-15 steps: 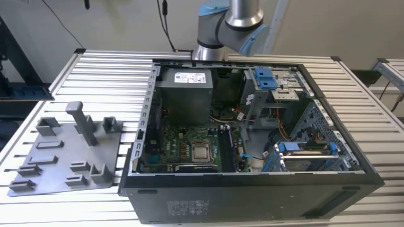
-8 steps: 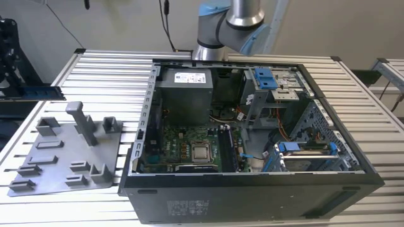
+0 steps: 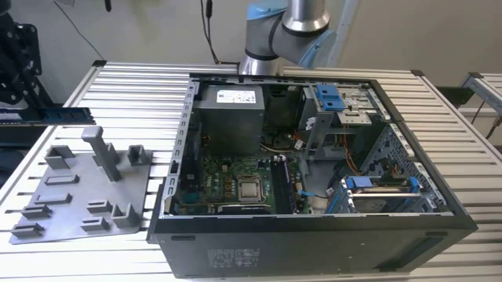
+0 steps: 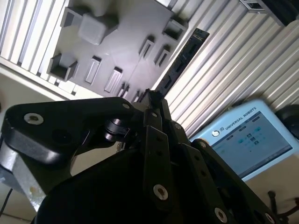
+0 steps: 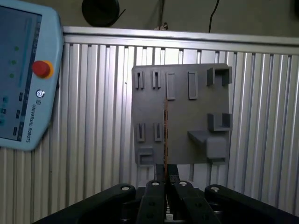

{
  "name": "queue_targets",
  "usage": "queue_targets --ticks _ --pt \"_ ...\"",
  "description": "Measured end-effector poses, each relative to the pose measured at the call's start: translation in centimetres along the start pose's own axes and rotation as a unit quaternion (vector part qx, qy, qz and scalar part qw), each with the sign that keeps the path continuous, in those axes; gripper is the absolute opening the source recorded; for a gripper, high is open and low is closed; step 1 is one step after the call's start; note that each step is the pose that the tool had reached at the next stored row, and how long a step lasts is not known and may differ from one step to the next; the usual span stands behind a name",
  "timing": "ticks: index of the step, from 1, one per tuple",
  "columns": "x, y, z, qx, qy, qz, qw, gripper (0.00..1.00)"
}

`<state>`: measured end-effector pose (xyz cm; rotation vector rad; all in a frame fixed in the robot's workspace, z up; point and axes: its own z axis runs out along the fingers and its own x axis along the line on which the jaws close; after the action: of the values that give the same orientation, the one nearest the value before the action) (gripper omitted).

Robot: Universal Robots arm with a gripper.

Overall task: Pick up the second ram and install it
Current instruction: 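Pick up the second ram and move it above second insertion slot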

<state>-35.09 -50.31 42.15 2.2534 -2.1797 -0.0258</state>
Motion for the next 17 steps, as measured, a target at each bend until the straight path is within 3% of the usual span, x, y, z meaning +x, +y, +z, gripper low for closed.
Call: queue_targets --ticks 8,17 --pt "0.06 -1.69 -0.03 -0.0004 0.0 0.0 1.0 0.14" --pt "0.15 -4.48 -0.07 -0.0016 -0.0001 0.0 1.0 0.14"
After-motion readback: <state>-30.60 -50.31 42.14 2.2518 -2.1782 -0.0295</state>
